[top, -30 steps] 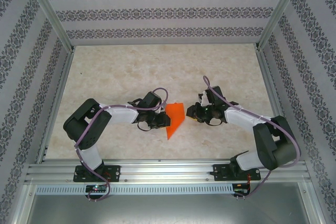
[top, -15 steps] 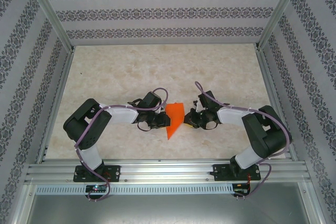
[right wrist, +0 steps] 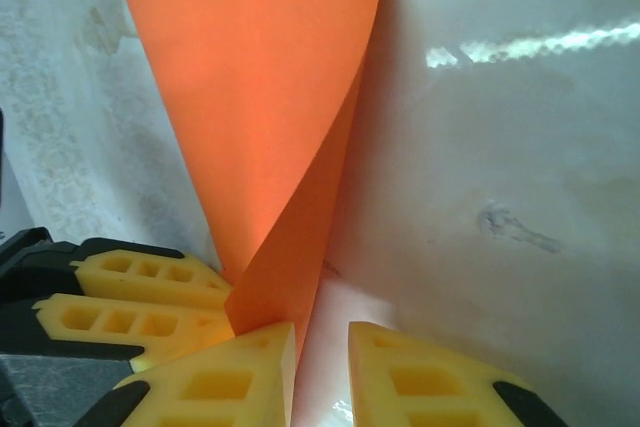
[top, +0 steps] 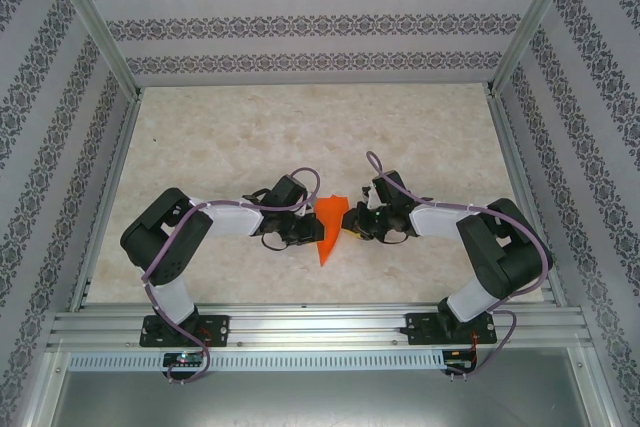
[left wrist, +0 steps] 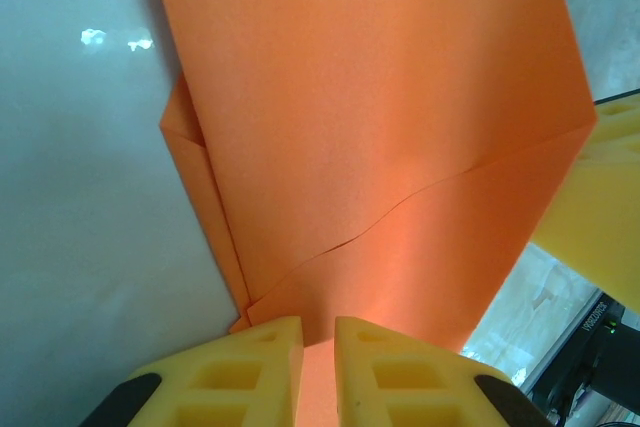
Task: Fold a paper plane with a square sheet of paper (fold left side to right side)
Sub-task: Fold the wing for the fifth time at the center of the table.
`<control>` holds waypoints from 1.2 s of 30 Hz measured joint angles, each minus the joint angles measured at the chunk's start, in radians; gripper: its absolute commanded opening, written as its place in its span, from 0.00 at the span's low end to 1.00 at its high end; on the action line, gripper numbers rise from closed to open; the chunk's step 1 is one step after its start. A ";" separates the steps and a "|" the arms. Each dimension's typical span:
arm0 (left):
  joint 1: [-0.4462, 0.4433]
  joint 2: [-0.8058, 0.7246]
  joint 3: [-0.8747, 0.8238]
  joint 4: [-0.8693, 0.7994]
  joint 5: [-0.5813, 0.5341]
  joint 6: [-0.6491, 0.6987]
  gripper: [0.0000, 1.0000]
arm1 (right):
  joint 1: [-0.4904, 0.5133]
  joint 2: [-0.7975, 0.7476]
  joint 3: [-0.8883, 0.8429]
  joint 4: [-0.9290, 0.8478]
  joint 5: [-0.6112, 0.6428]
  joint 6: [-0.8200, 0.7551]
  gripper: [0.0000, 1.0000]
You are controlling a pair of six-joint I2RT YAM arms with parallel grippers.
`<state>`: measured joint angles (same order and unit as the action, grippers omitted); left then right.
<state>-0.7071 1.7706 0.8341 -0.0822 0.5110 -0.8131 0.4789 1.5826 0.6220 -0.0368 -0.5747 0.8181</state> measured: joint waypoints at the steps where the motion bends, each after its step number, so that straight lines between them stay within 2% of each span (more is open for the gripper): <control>1: 0.000 0.000 0.000 0.000 0.000 0.000 0.18 | 0.004 0.000 0.001 0.005 -0.001 0.000 0.22; 15: 0.000 0.000 -0.008 0.008 -0.005 0.000 0.10 | 0.056 0.016 0.042 0.045 -0.006 0.004 0.25; 28: 0.006 -0.003 -0.022 0.032 -0.001 0.000 0.02 | 0.065 0.061 0.066 0.073 -0.005 0.030 0.28; 36: 0.006 -0.005 -0.032 0.050 0.001 0.000 0.01 | 0.069 0.077 0.072 0.083 -0.002 0.047 0.28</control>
<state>-0.7006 1.7653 0.8021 -0.0326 0.5117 -0.8135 0.5484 1.6600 0.6941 0.0460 -0.5766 0.8646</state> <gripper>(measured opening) 0.059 0.279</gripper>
